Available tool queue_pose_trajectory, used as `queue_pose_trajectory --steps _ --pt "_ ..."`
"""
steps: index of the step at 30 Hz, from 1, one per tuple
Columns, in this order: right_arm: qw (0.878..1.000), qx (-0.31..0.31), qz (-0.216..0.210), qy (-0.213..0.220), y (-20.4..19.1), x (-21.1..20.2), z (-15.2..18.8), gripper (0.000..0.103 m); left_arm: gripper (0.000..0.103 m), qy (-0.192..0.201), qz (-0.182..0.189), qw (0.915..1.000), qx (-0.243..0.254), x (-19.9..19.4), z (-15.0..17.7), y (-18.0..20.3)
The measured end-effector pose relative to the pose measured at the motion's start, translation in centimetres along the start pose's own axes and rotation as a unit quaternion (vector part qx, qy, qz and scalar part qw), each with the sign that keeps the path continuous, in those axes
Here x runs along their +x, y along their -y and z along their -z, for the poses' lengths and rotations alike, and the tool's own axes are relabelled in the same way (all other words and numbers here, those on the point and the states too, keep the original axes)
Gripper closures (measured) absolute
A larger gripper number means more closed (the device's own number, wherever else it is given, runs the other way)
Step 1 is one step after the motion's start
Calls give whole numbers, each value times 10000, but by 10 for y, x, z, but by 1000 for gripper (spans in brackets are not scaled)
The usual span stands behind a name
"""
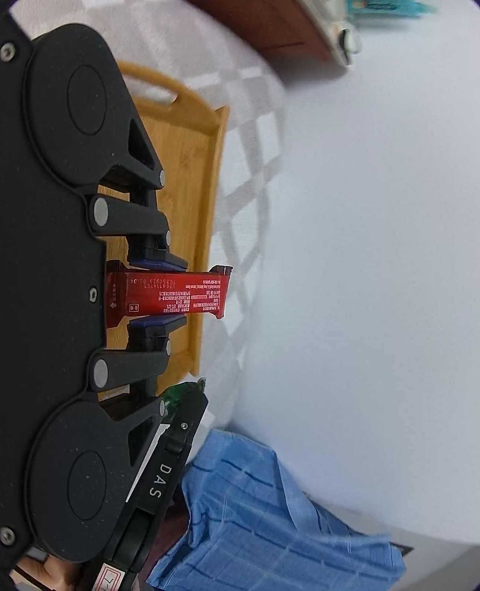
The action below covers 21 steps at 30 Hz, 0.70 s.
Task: Organize snacks
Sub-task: 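Lift the red bar and green packet and carry both over the tray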
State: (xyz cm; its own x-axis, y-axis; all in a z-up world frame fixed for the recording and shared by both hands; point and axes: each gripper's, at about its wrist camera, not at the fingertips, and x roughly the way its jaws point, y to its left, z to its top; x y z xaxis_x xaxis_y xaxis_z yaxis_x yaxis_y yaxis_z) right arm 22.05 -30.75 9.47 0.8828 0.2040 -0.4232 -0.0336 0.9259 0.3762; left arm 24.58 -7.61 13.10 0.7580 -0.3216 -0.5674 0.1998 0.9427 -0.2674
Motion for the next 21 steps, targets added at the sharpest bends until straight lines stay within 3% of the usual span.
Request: queue_pose_trajectory --steps 11,21 --pt "9970 -216 188 -723 31 80 8 64 80 -540 -249 9978 -304 98 8 -10" --pt "9942 -390 281 -966 32 109 18 64 80 -623 -357 9973 -181 122 19 -8"
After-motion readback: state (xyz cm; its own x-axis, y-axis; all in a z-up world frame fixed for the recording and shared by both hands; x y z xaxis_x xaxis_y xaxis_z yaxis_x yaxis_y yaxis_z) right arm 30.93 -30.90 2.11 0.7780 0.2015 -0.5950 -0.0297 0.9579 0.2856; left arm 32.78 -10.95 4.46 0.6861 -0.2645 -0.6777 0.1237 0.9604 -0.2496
